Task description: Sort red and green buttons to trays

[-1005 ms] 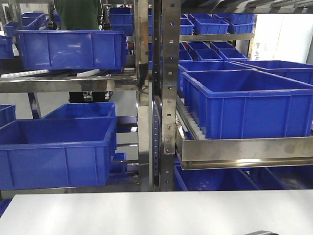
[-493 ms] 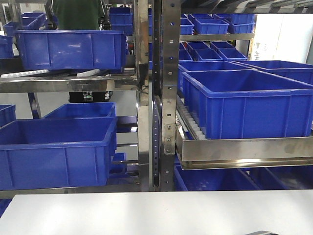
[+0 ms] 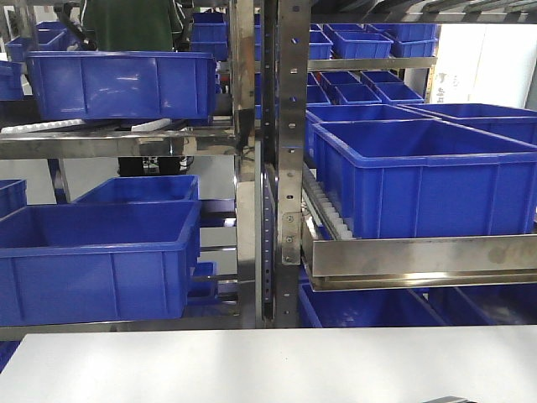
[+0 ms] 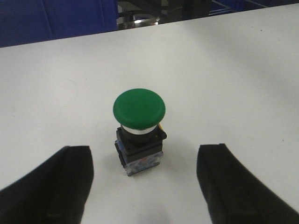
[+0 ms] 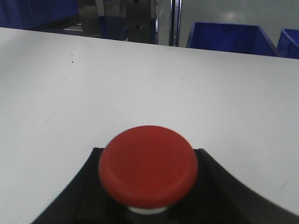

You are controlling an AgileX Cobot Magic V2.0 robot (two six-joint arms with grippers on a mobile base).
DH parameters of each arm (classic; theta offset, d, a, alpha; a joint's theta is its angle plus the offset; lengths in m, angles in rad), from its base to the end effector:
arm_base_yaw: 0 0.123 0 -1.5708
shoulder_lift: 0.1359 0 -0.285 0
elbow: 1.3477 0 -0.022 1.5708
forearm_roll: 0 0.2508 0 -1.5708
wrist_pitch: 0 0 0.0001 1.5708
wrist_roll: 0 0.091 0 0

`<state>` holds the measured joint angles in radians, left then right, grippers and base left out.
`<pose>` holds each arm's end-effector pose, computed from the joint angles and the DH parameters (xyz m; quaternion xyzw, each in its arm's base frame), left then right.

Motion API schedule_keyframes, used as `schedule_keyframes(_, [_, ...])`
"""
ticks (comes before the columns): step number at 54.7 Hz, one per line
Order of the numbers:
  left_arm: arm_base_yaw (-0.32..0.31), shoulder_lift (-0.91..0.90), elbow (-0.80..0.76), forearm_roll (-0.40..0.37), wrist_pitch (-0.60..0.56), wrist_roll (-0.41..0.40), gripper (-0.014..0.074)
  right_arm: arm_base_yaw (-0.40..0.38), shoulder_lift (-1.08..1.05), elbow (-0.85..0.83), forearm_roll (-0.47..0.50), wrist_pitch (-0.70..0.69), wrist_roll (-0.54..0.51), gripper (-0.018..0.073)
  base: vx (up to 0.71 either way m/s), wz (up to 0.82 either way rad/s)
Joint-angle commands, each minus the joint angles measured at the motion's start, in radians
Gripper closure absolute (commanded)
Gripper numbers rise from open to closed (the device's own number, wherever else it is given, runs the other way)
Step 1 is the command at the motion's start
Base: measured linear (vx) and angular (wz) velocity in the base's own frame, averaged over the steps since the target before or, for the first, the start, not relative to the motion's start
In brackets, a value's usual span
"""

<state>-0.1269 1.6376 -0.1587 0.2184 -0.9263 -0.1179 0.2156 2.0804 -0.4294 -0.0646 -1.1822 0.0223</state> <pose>0.1997 -0.0414 0.1181 0.1053 0.8456 -0.1032 0.5131 0.2718 0.0651 0.0660 -0.1066 0.8215 0.0842 0.5538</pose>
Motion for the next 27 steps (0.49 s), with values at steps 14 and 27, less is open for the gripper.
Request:
schedule_keyframes(14, [-0.004, 0.263, -0.030, -0.005, -0.433, -0.010, 0.0011, 0.001, -0.032, -0.010, 0.002, -0.108, -0.003, 0.0567, 0.00, 0.00])
schedule_keyframes(27, [-0.004, 0.385, -0.104, 0.020, -0.446, -0.010, 0.0011, 0.001, -0.032, -0.010, 0.002, -0.108, -0.003, 0.0567, 0.00, 0.00])
